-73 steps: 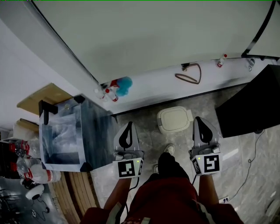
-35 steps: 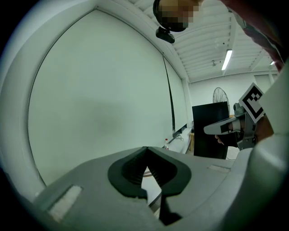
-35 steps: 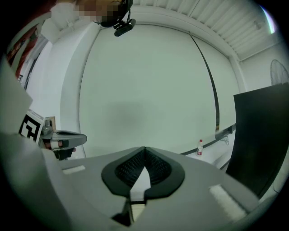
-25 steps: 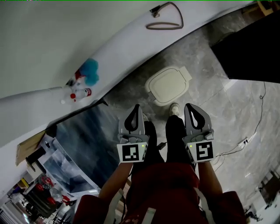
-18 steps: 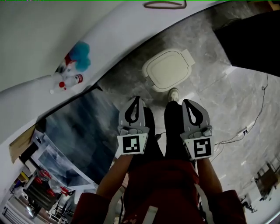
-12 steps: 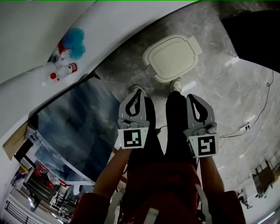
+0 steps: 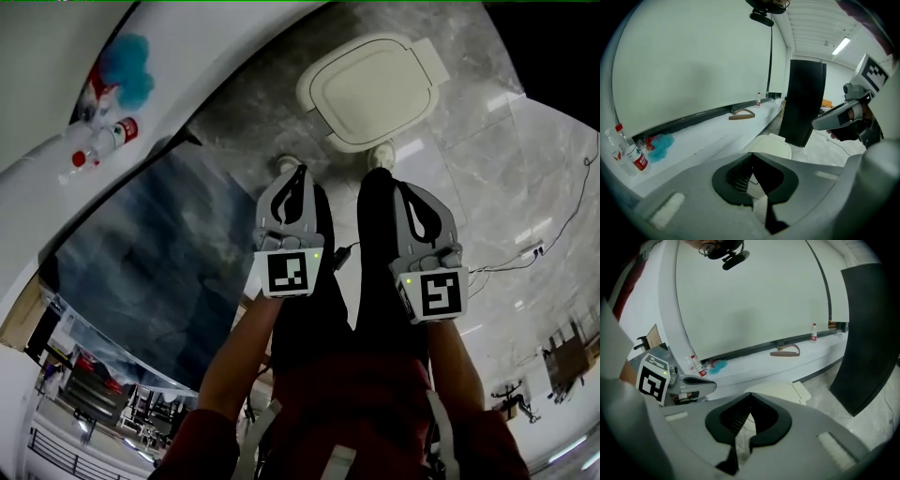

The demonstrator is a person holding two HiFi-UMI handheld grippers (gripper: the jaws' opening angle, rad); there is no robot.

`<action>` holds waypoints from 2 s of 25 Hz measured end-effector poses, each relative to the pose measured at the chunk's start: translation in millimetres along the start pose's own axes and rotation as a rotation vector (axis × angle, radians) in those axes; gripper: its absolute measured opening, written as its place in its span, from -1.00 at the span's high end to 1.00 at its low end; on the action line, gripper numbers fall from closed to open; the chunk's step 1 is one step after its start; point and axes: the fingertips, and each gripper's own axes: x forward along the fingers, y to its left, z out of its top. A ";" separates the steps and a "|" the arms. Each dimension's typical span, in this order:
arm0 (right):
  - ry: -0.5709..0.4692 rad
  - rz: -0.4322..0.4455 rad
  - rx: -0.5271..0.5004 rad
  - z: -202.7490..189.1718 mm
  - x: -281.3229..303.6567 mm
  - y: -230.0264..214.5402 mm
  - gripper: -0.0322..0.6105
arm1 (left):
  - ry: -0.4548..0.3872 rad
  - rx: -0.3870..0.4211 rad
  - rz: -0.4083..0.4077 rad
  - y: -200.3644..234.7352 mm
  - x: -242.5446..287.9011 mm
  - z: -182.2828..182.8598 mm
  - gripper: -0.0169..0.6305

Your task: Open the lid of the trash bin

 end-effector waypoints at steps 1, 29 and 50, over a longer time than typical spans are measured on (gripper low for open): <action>0.009 0.005 0.001 -4.8 2.4 0.4 0.90 | 0.009 -0.001 -0.002 -0.1 3.8 -4.2 0.93; 0.106 0.034 0.007 -44.2 24.8 -6.8 0.90 | 0.176 0.025 -0.038 6.7 115.1 -91.7 0.93; 0.099 0.027 0.008 -39.7 31.2 -14.8 0.90 | 0.217 0.007 -0.039 11.8 129.3 -109.1 0.93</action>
